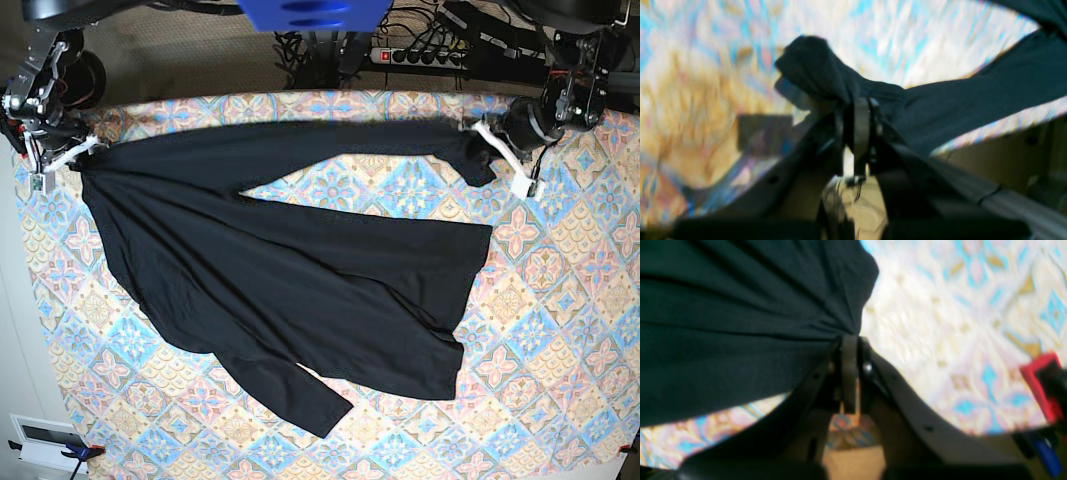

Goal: Layout the t-shirt on the table in an organized manner, then fold the t-shirt properly
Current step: 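Hold the shirt with both grippers and stretch the sleeve taut, then regrasp the shirt side with the left gripper and pull it outward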

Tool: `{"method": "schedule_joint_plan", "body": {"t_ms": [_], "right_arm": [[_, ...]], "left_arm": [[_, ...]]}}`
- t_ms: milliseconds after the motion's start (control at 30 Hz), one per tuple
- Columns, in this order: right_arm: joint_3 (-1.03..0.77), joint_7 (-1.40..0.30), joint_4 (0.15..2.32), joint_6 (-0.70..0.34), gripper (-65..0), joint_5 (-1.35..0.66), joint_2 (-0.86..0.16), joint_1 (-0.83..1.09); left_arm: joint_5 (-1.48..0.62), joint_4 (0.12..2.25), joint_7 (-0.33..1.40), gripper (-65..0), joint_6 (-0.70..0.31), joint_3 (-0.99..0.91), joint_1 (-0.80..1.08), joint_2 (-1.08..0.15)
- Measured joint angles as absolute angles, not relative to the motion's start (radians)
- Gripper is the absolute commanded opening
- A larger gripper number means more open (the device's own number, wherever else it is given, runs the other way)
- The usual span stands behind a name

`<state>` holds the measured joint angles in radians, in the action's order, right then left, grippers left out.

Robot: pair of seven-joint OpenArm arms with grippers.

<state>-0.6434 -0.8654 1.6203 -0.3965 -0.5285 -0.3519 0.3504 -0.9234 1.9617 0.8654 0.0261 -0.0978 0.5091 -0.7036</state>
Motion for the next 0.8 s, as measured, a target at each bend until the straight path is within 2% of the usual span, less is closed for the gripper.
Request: {"method": "schedule_joint_plan", "body": {"t_ms": [233, 500, 633, 800], "right_arm": [[-0.637, -0.866, 1.621, -0.397, -65.0, -0.532, -0.349, 0.352], [-0.635, -0.866, 1.621, -0.397, -65.0, -0.532, -0.349, 0.352], [-0.635, -0.866, 1.62, -0.397, -65.0, -0.531, -0.349, 0.352], [-0.635, -0.866, 1.62, -0.396, -65.0, -0.527, -0.35, 0.352]], "left_arm": [[-0.918, 1.962, 0.854, -65.0, 0.026, -0.104, 0.571, -0.715], [-0.917, 1.961, 0.865, -64.7, 0.027, -0.136, 0.545, -0.685], [-0.92, 1.961, 0.941, -60.2, 0.027, -0.161, 0.524, -0.682], [-0.905, 1.958, 0.947, -55.6, 0.033, -0.255, 0.526, -0.646]]}}
